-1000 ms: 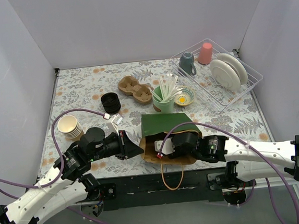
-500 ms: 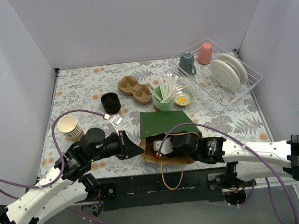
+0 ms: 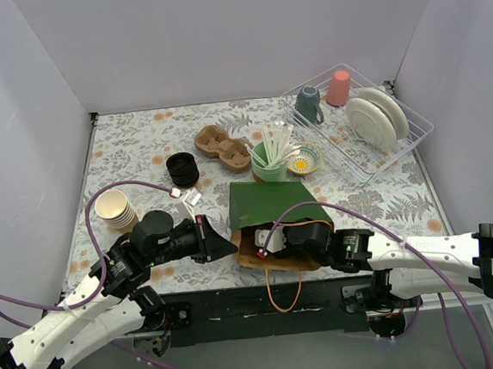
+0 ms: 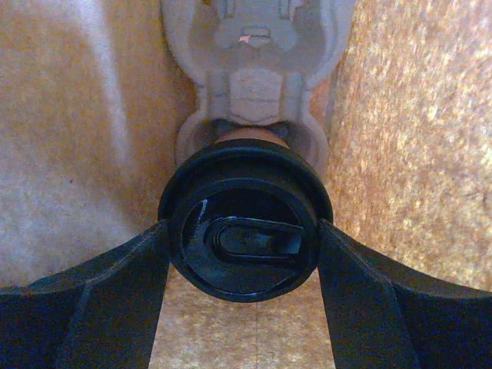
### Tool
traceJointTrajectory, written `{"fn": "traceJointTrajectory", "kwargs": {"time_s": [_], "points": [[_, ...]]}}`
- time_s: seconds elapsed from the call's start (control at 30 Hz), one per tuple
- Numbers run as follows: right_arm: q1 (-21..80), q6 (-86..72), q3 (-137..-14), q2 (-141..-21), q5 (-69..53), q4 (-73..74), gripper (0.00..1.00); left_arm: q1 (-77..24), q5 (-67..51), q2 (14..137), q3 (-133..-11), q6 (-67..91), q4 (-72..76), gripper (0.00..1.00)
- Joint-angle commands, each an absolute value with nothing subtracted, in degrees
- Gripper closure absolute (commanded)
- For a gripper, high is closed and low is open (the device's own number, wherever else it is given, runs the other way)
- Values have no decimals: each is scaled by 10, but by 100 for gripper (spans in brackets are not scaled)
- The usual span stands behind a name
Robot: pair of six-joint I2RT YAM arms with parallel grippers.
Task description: Pack the takeout coffee
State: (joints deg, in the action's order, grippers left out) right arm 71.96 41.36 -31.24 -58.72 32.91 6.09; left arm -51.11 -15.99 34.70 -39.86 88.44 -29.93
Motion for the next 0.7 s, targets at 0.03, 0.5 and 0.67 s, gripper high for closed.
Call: {"fn": "traceJointTrajectory", "kwargs": {"time_s": [0.03, 0.5, 0.67], "points": [[709, 404, -298, -584, 338, 38, 51, -511, -176, 337, -402, 897, -294, 100], [695, 390, -320, -625, 351, 34, 43, -511, -180, 351, -406, 895, -290, 100], [692, 390, -316, -623, 352, 31, 44, -511, -182, 354, -410, 892, -290, 100]]}}
